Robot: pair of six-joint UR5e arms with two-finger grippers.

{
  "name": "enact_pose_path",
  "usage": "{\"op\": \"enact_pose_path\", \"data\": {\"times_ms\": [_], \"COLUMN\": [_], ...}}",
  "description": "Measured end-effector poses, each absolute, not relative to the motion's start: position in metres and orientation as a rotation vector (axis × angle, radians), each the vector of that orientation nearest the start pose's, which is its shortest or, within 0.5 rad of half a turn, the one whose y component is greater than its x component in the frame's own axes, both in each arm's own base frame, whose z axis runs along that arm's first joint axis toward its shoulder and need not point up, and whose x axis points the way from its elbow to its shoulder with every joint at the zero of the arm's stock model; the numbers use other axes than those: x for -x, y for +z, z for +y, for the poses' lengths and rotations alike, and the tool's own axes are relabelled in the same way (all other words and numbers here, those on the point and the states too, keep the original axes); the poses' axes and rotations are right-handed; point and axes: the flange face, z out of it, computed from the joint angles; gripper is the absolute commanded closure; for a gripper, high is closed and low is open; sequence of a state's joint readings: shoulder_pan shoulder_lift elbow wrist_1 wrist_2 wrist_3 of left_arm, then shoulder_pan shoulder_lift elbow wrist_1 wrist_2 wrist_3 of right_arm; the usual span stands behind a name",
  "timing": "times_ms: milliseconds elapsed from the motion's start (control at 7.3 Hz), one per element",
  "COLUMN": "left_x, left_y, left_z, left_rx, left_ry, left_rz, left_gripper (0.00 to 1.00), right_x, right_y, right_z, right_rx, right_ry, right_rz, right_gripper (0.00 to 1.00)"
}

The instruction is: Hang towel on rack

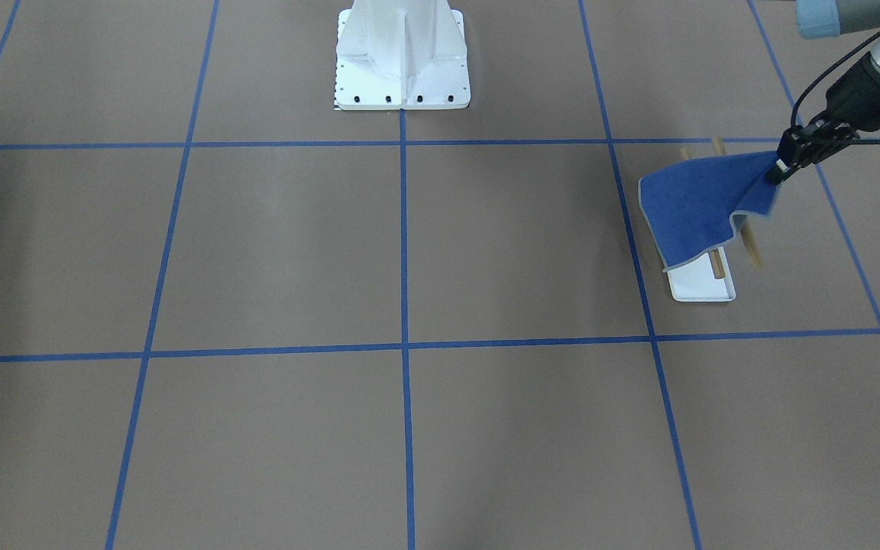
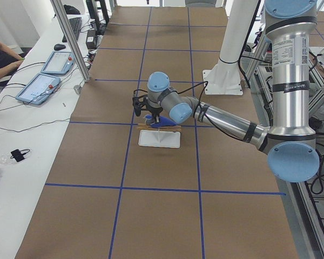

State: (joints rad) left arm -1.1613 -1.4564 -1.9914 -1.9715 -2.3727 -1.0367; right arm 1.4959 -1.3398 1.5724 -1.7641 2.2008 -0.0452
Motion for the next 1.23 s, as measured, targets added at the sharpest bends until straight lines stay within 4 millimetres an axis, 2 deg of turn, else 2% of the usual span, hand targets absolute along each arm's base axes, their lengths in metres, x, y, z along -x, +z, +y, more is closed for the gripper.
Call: {"op": "enact_pose_path", "data": {"times_ms": [274, 411, 548, 685, 1233], "left_x": [-0.106, -0.103, -0.103, -0.103, -0.102], "left_y": [0.496, 0.509, 0.519, 0.528, 0.571], "left_z": [-0.441, -0.444, -0.446, -0.448, -0.462], "left_rx": [-0.009, -0.015, -0.022, -0.022, -0.120], "left_ry": [-0.248, -0.236, -0.236, -0.238, -0.244], "left_rz": [0.973, 0.957, 0.937, 0.924, 0.869], "left_gripper": [1.00, 1.00, 0.55, 0.02, 0.01], "right_x": [-0.032, -0.032, -0.032, -0.034, -0.038], "right_y": [0.554, 0.549, 0.546, 0.545, 0.549], "right_z": [-0.590, -0.593, -0.594, -0.594, -0.590], "right_rx": [-0.021, -0.024, -0.026, -0.027, -0.019], "right_ry": [-0.124, -0.123, -0.122, -0.119, -0.104], "right_rz": [-0.644, -0.660, -0.671, -0.682, -0.715], "right_gripper": [0.00, 0.00, 0.00, 0.00, 0.00]}}
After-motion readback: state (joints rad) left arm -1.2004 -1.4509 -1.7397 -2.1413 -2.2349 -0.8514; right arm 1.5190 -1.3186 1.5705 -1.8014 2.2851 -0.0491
